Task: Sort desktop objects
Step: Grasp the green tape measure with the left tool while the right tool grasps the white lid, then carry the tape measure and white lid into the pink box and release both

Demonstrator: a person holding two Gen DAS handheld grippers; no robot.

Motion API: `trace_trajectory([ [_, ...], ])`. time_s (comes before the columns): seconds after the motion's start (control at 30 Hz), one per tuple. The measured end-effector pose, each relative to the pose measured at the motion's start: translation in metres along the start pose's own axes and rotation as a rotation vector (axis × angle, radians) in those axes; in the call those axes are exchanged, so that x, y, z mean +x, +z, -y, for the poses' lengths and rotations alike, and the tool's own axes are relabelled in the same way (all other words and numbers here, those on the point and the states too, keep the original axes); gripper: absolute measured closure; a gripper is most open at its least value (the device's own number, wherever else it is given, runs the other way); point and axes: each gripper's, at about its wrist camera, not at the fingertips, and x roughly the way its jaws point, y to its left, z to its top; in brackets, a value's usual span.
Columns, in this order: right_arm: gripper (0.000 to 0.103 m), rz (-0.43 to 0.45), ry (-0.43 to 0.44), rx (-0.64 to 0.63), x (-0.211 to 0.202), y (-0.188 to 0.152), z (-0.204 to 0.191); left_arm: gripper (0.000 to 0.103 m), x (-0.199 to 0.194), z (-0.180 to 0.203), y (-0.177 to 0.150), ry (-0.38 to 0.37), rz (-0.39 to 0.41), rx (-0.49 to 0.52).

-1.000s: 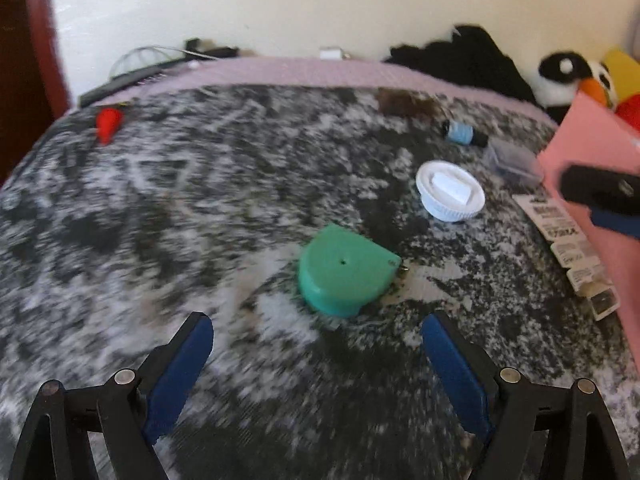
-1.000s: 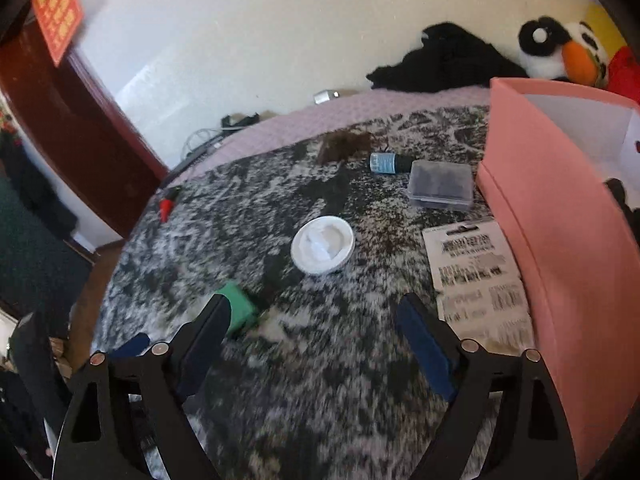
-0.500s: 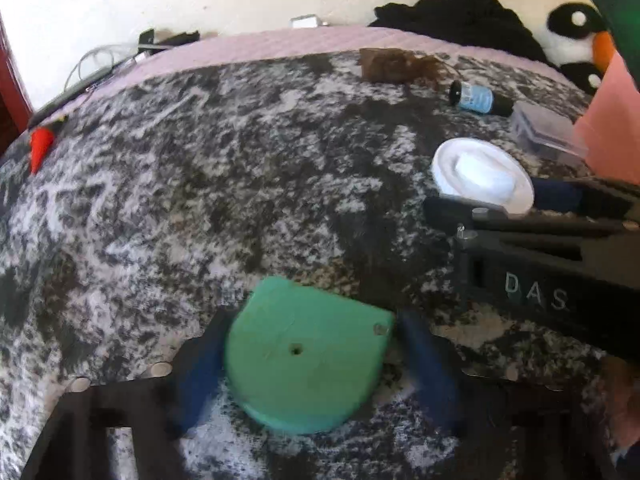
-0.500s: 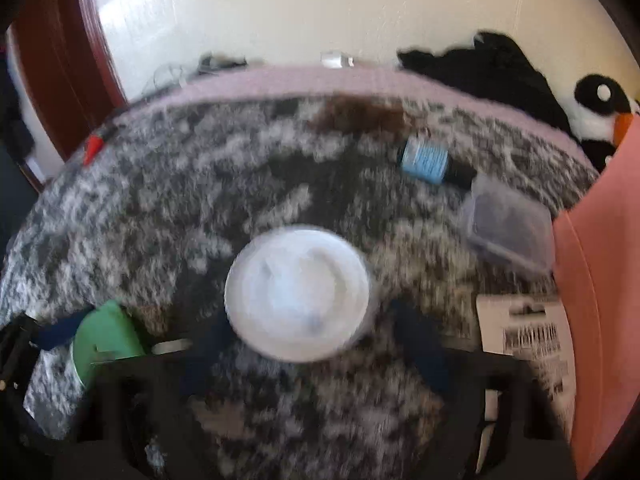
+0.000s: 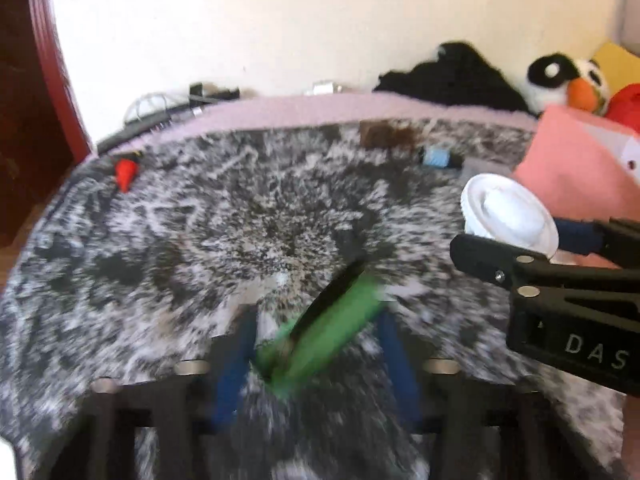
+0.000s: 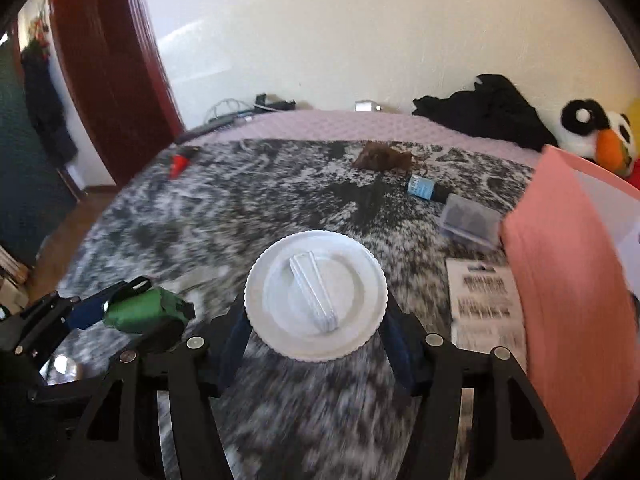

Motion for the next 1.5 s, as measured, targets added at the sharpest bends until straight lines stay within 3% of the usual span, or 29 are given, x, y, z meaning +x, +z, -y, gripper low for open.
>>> trace_trajectory([
  [0.17,0.039,0.028,0.047,0.048,-0.068,-0.033,-0.003,0.083,-0.055,0.011,-0.022,0.017,0.019,-0.028],
  [0.33,0.039,0.063,0.052,0.039,-0.122,-0.074,-0.002,0.093,-0.106,0.022,-0.045,0.007,0.059,-0.033],
  [0.47,0.040,0.095,0.033,0.022,-0.160,-0.104,0.003,0.095,-0.132,0.023,-0.059,-0.039,0.078,-0.047],
  [0.57,0.040,0.120,0.021,0.011,-0.185,-0.124,0.008,0.092,-0.121,0.027,-0.069,-0.052,0.033,-0.039],
  [0.6,0.039,0.117,0.020,0.015,-0.187,-0.128,0.012,0.069,-0.115,0.028,-0.072,-0.058,0.011,-0.034],
  [0.63,0.039,0.114,0.020,0.019,-0.189,-0.131,0.016,0.038,-0.108,0.030,-0.076,-0.064,-0.009,-0.030],
  [0.7,0.039,0.100,0.032,0.041,-0.189,-0.137,0.024,0.023,-0.086,0.035,-0.080,-0.070,-0.024,-0.015],
  [0.83,0.039,0.068,0.074,0.100,-0.183,-0.141,0.039,0.023,-0.028,0.044,-0.083,-0.077,-0.108,0.010],
  [1.0,0.039,0.057,0.070,0.102,-0.170,-0.134,0.057,0.019,0.037,0.051,-0.093,-0.016,-0.229,0.038],
  [1.07,0.039,0.043,0.074,0.108,-0.164,-0.132,0.063,0.029,0.042,0.051,-0.099,-0.015,-0.214,0.022],
  [1.1,0.039,0.039,0.078,0.108,-0.161,-0.130,0.065,0.044,0.038,0.051,-0.099,-0.027,-0.196,0.009],
  [1.3,0.039,0.022,0.110,0.065,-0.165,-0.132,0.057,0.044,-0.010,0.053,-0.094,-0.049,-0.145,-0.069],
  [1.5,0.039,0.060,0.131,0.030,-0.195,-0.138,0.055,0.044,-0.092,0.095,-0.058,-0.132,0.031,-0.002],
])
